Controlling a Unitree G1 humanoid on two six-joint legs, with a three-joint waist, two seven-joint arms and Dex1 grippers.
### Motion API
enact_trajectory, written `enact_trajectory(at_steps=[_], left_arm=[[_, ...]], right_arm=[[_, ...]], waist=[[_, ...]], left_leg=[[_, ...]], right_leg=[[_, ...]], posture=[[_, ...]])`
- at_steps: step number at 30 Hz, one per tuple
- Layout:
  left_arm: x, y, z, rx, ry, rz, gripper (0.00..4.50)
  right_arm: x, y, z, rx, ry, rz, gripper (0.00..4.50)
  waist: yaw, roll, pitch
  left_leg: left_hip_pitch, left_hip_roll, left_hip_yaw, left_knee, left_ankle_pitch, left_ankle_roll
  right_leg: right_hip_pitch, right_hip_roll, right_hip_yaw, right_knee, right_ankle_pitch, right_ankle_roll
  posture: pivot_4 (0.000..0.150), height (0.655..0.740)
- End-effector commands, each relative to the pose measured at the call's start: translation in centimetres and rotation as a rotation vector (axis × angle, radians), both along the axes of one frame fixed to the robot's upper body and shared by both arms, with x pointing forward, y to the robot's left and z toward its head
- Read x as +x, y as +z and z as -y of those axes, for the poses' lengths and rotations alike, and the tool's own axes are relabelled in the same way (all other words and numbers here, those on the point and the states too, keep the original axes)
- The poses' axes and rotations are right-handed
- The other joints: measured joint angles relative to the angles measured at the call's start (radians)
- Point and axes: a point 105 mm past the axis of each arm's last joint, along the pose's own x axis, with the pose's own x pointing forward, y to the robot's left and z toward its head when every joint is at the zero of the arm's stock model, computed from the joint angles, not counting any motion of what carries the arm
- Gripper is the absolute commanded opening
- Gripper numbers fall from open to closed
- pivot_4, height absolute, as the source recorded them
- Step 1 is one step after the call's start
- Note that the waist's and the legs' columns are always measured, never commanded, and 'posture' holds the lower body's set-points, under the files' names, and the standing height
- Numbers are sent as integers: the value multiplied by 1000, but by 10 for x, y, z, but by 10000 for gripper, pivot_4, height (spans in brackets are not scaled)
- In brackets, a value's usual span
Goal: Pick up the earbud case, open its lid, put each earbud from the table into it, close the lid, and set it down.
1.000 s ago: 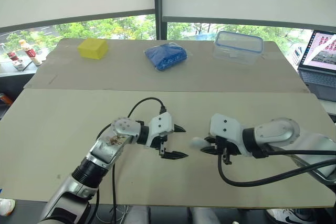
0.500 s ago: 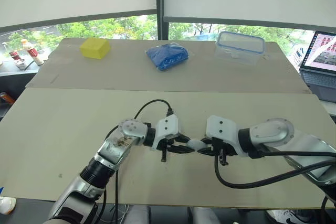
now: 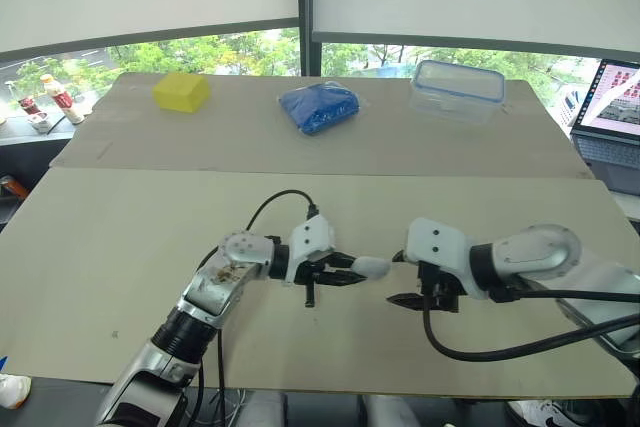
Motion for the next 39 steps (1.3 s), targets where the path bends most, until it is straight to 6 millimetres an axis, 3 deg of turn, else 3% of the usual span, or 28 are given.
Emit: enact_trajectory(at_steps=[1,5,16,34,39], left_arm=[[-4,11,-3,-86,-15,23,5385],[-11,12,-2,-89,-42,34,5385],[-21,7,-1,-42,-96,67,5385],[-21,-4,-5,-5,-102,109,5385],[-8,-1,-17,-49,30,86,5385]], right_arm=[[-4,18,-12,66,55,102,45000],[0,20,-19,143,22,121,45000],[17,25,-13,206,-47,134,45000],[13,44,-14,305,-92,61,45000],[4,53,-3,347,-97,95,45000]], waist=[[1,0,0],[-1,0,0],[2,0,0],[1,0,0],[2,0,0]], left_leg=[[0,0,0,0,0,0],[2,0,0,0,0,0],[1,-1,0,1,0,0],[1,-1,0,1,0,0],[1,-1,0,1,0,0]], right_leg=[[0,0,0,0,0,0],[1,0,0,1,0,0],[1,0,0,1,0,0],[1,0,0,1,0,0],[1,0,0,1,0,0]], posture=[[1500,6797],[1500,6797],[1500,6797],[1500,6797],[1500,6797]])
